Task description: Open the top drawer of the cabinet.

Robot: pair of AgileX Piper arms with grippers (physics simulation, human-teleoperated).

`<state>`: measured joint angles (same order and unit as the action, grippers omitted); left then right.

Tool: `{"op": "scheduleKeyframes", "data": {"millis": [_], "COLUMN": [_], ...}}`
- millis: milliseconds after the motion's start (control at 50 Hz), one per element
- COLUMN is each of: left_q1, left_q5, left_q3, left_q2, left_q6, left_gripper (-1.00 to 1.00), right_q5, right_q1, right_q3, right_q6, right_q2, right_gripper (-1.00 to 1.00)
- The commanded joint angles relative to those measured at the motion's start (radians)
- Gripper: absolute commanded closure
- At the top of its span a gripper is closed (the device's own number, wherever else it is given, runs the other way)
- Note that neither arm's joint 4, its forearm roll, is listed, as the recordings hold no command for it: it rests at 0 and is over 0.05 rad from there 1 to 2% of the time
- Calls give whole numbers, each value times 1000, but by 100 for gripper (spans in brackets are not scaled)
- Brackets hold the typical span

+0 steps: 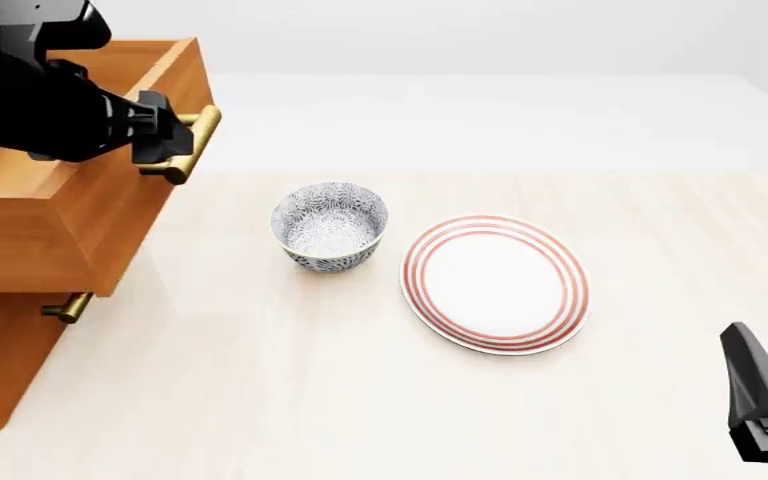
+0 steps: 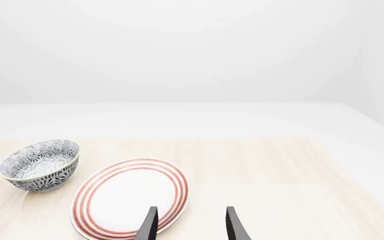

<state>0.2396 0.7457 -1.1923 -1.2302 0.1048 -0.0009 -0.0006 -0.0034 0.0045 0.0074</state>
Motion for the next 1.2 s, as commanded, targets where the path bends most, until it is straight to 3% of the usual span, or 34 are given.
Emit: {"op": "scheduleKeyframes", "data": {"millis": [20, 800, 1200], "left_q1": [52, 149, 126], "left_q5": [-4, -19, 41], "left_q3": [-11, -31, -85], "left_q2": [-2, 11, 44], "left_q6": [3, 7, -20], "left_gripper": [-100, -100, -100], "right_q5": [0, 0, 0], "right_q1": [0, 0, 0], "right_q3": [0, 0, 0], "right_q6": [0, 0, 0], "right_q2": [0, 0, 0], "right_gripper": [-100, -100, -100]}}
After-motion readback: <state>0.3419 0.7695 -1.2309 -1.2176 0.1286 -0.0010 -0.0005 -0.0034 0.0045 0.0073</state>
